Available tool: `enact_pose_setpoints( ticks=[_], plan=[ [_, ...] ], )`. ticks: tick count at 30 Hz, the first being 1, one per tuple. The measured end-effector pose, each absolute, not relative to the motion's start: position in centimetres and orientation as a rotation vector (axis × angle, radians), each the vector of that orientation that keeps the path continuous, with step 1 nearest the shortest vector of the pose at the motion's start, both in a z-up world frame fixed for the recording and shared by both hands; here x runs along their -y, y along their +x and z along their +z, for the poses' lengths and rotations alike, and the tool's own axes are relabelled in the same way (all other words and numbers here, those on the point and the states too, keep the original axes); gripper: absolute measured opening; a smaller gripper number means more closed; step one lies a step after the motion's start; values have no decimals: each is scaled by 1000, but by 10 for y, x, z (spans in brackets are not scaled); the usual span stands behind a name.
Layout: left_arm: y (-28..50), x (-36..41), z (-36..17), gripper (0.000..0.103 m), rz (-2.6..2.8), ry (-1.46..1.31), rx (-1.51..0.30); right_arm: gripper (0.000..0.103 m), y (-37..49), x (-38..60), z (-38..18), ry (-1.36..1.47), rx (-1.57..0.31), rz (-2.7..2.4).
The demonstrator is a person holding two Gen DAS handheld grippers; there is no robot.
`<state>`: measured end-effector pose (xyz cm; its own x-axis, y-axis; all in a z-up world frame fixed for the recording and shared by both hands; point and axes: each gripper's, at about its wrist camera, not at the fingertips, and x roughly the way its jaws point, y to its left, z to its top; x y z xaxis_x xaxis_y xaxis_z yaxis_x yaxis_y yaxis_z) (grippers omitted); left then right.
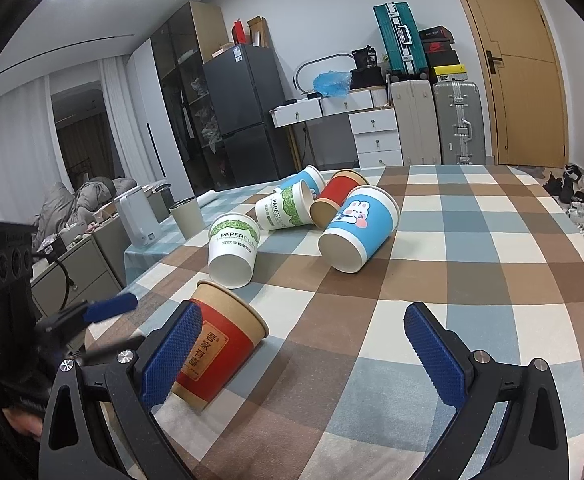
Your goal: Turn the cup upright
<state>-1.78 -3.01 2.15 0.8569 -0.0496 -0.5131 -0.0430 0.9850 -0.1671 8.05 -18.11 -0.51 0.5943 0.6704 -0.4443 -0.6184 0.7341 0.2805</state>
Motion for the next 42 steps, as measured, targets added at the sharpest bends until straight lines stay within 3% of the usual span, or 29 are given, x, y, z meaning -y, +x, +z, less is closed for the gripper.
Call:
enact_pose_setpoints(
  ticks=[15,42],
  plan=[
    [-6,-27,17,102,68,-156,-463,103,74,174,-6,85,-558,786],
    [4,-22,-7,102,64,-118,-445,103,63,168,-8,47,-542,822]
  ],
)
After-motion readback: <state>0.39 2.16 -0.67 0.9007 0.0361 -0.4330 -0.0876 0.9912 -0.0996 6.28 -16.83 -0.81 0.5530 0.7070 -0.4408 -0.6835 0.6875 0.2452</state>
